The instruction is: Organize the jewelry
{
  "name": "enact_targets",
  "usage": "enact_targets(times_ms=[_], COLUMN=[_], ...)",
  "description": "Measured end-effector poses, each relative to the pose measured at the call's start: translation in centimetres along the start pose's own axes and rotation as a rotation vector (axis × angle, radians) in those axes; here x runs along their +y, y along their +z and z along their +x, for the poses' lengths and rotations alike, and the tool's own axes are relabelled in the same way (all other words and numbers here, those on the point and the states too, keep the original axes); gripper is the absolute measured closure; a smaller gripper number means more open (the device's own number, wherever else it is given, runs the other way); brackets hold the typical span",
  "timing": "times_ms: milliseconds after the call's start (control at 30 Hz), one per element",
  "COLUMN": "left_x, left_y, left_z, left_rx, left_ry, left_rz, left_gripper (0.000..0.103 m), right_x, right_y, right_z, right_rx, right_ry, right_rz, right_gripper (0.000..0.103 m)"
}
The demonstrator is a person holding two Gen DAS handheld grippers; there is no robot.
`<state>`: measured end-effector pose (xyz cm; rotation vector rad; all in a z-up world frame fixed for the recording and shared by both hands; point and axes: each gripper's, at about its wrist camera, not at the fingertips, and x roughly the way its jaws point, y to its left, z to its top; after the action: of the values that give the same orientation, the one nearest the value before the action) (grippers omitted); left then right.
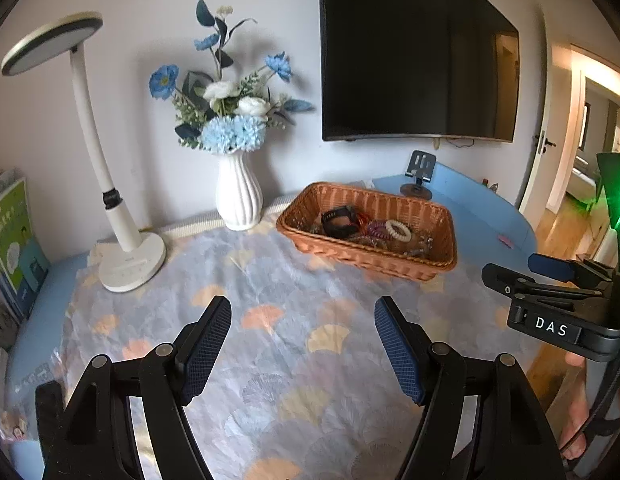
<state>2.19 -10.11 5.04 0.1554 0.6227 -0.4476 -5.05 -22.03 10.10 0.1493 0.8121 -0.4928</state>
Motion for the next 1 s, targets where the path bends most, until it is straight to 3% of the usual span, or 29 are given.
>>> enact_targets(times_ms=[1000], left_x=[-0.3], left_y=[-0.2], left_z=[0.8], left_rx=[0.030], left_ry=[-0.037], left_rz=[-0.003], left_gripper=[0.027], right_x=[0.7], right_y=[-0.5], right_z=[1.3], right_rx=[0.036], right_ry=[0.018], right_rz=[-0.004], right_gripper=[0.029])
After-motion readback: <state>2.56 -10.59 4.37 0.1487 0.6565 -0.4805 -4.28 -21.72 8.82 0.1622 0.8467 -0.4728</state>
